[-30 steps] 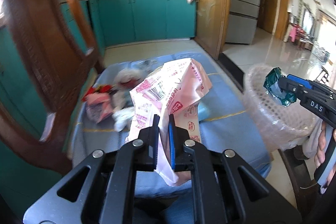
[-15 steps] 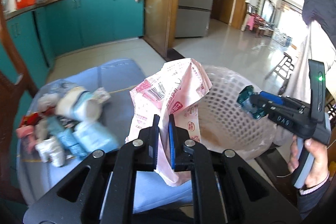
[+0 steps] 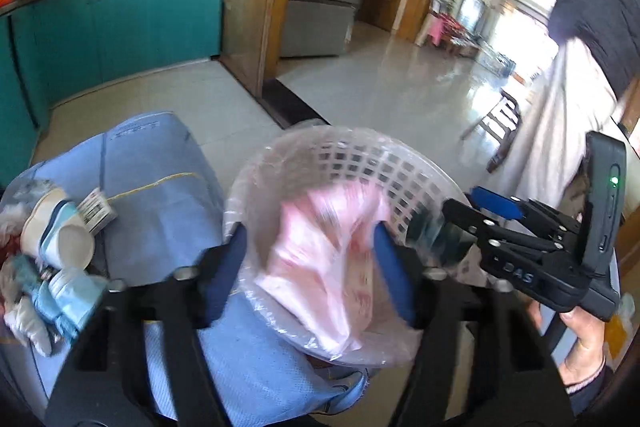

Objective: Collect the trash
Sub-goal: 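Carry both bags over the white basket and open both tools to drop them, then grasp the blue face mask with the right tool while the left tool grasps white tissue, then move both tools over the basket and release the mask and tissue inside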

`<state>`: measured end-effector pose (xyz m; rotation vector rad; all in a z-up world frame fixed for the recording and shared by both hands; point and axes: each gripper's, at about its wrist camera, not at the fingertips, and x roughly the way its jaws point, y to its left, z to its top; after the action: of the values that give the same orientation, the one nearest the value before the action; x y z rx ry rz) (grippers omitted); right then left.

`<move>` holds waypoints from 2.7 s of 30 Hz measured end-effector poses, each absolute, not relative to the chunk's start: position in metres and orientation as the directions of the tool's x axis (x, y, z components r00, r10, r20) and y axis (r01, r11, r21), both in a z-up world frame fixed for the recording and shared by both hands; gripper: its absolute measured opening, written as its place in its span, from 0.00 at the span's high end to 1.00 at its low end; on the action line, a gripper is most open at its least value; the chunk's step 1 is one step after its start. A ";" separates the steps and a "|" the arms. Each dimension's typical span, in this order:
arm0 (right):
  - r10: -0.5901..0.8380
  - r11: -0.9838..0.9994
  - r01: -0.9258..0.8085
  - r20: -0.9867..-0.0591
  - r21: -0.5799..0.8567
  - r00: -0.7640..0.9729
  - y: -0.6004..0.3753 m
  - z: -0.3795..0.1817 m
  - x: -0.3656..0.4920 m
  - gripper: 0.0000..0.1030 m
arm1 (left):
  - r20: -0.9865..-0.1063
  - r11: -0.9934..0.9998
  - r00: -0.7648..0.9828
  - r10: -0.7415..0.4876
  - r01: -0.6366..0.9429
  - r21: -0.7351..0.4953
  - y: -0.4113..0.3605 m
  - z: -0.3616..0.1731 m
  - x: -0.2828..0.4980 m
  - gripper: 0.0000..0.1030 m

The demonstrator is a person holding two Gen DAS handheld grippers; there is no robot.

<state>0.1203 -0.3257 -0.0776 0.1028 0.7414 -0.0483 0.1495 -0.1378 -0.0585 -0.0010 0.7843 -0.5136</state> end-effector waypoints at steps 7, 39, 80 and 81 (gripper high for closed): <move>0.043 0.995 0.026 -0.648 0.095 0.760 -0.306 -0.068 0.118 0.46 | -0.672 0.976 0.713 -0.203 0.202 -0.080 -0.060 -0.065 0.136 0.35; 0.549 0.798 -0.502 -0.746 0.333 0.377 -0.081 -0.137 0.163 0.78 | -0.801 0.982 0.598 0.018 -0.162 -0.100 0.121 -0.123 0.153 0.21; 0.277 0.893 -0.448 -0.721 -0.052 0.635 -0.079 -0.088 0.137 0.70 | -0.677 0.996 0.736 0.014 -0.068 -0.053 0.095 -0.071 0.093 0.60; 0.274 0.897 -0.439 -0.714 -0.052 0.644 -0.081 -0.085 0.138 0.70 | -0.671 0.997 0.742 0.016 -0.065 -0.048 0.092 -0.069 0.092 0.60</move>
<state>0.1376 -0.0814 -0.0848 -0.2299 0.7709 0.4100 0.0920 0.0919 -0.0689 -0.0702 0.7341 0.0447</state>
